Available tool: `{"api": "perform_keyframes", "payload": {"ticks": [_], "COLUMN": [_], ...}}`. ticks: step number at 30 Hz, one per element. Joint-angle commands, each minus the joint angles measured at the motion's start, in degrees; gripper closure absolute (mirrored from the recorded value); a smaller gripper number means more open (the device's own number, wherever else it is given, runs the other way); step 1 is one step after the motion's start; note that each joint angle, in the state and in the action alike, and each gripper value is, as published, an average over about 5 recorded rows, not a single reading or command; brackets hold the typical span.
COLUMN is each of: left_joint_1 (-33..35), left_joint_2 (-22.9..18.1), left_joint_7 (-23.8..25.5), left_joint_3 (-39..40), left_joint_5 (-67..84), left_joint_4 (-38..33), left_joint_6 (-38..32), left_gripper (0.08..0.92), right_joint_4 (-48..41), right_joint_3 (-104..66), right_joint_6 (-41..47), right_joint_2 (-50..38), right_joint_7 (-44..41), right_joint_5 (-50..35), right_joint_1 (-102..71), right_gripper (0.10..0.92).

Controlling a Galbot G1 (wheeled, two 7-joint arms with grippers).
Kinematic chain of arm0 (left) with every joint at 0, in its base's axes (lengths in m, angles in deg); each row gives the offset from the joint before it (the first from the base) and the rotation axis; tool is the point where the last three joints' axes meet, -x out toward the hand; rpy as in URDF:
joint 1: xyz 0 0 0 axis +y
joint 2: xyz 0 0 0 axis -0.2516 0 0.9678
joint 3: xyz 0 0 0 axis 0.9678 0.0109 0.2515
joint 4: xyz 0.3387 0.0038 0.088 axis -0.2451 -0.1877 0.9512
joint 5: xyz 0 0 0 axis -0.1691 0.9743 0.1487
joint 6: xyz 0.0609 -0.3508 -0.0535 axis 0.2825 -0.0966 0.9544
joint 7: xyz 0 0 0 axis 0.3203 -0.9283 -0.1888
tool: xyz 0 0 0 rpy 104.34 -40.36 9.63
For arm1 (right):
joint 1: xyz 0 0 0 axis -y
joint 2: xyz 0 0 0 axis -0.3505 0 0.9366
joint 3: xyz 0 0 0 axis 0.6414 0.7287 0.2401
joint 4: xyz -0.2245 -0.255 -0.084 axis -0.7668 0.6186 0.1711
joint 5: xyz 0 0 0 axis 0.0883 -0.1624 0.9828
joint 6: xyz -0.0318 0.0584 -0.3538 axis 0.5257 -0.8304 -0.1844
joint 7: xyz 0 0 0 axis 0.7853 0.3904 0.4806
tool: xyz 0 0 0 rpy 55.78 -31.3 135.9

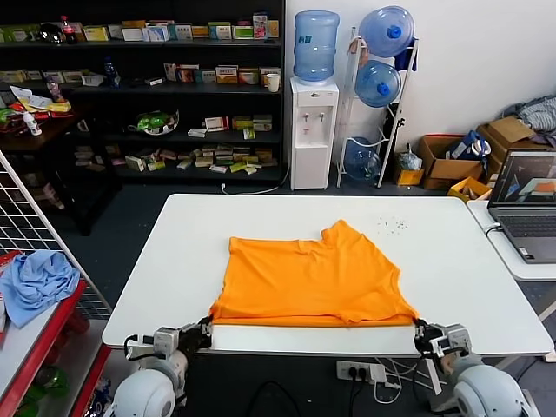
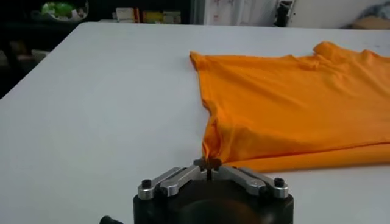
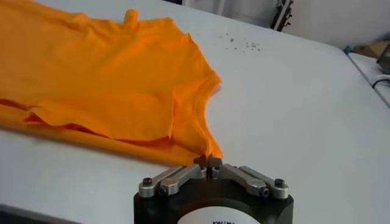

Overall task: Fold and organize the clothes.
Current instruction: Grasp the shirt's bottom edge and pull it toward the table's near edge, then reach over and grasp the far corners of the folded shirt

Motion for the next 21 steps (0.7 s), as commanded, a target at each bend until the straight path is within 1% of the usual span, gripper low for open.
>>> {"api": "perform_keyframes", "payload": {"ticks": [1, 4, 6, 8, 13, 16, 19, 21], "left_joint_1": [7.57, 7.79, 7.86, 7.59, 4.53, -0.72, -8.42, -15.22], "left_joint_2": [1.71, 1.71, 1.78, 1.73, 2.23, 2.63, 2.03, 1.18], "left_joint_7": [-0.45, -0.77, -0.93, -0.99, -0.77, -0.39, 0.26, 0.81], "left_joint_3": [-0.34, -0.24, -0.21, -0.34, -1.0, -1.06, -0.05, 1.44], "left_joint_5": [0.78, 1.16, 1.27, 1.2, 1.15, 0.9, 0.93, 1.07], "left_joint_4": [-7.62, -8.84, -9.6, -10.11, -11.08, -8.82, -2.9, 2.77], "left_joint_6": [0.94, 1.74, 2.1, 2.18, 2.05, 0.88, -1.14, -2.09], "left_gripper": [0.906, 0.844, 0.771, 0.72, 0.572, 0.486, 0.399, 0.338], "right_joint_4": [5.36, 6.31, 6.8, 7.21, 8.48, 6.42, 0.81, -4.6], "right_joint_3": [-1.55, -1.49, -1.61, -1.82, -2.09, -1.19, 1.15, 3.78], "right_joint_6": [0.63, 0.23, -0.32, -1.06, -3.14, -7.3, -10.66, -11.3], "right_joint_2": [-0.93, -0.8, -0.84, -0.89, -1.58, -2.18, -2.07, -1.43], "right_joint_7": [1.13, 1.35, 1.3, 1.21, 1.56, 0.57, -1.26, -2.67], "right_joint_5": [-0.34, -0.21, 0.31, 0.76, -1.07, -2.84, -4.65, -6.06], "right_joint_1": [-5.5, -5.69, -5.7, -5.31, -2.54, 2.16, 9.83, 16.64], "right_gripper": [0.847, 0.765, 0.705, 0.644, 0.505, 0.419, 0.332, 0.273]}}
